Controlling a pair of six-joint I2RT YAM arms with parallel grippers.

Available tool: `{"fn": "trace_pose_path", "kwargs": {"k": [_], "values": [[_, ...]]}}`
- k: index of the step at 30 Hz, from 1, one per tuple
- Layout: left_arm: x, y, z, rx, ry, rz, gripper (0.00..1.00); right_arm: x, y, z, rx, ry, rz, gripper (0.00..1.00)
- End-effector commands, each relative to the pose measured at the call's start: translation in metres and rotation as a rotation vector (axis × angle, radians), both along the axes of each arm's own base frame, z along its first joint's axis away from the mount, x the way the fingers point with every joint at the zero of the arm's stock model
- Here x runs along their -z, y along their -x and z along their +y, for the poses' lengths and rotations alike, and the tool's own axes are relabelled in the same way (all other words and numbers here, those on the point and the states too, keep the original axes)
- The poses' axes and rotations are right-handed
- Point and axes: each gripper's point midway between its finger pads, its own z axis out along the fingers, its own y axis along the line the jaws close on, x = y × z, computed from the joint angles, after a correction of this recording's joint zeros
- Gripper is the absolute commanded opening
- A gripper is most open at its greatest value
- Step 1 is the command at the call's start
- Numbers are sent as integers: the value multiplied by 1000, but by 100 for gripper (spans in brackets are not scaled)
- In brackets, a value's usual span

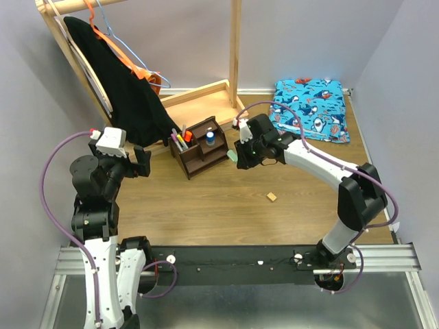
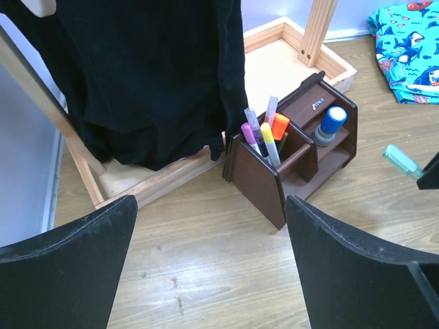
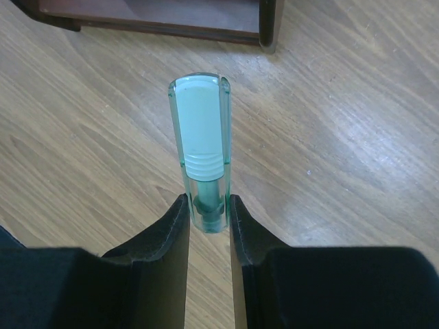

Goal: Sort the stationery into containers
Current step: Place the stationery in the storage box.

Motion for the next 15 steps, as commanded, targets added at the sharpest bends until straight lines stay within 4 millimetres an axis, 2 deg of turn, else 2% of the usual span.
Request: {"fn": "trace_pose_path", "kwargs": {"k": [1,9,10,11,15], "values": [[11,5,8,-49,7,20,98,9,-7,7,54,28,12,1],[12,7,12,-78,11,-6,98,29,-29,7,121,118,-12,1],[14,7,13,-84,11,-6,98,26,-31,10,121,115,-19,1],[14,8,14,-92,12,-7,98,32,-31,13,114,127,-11,1],[16,12,18,-112,14,-1,98,38,-37,20,113,137,-20,1]]}}
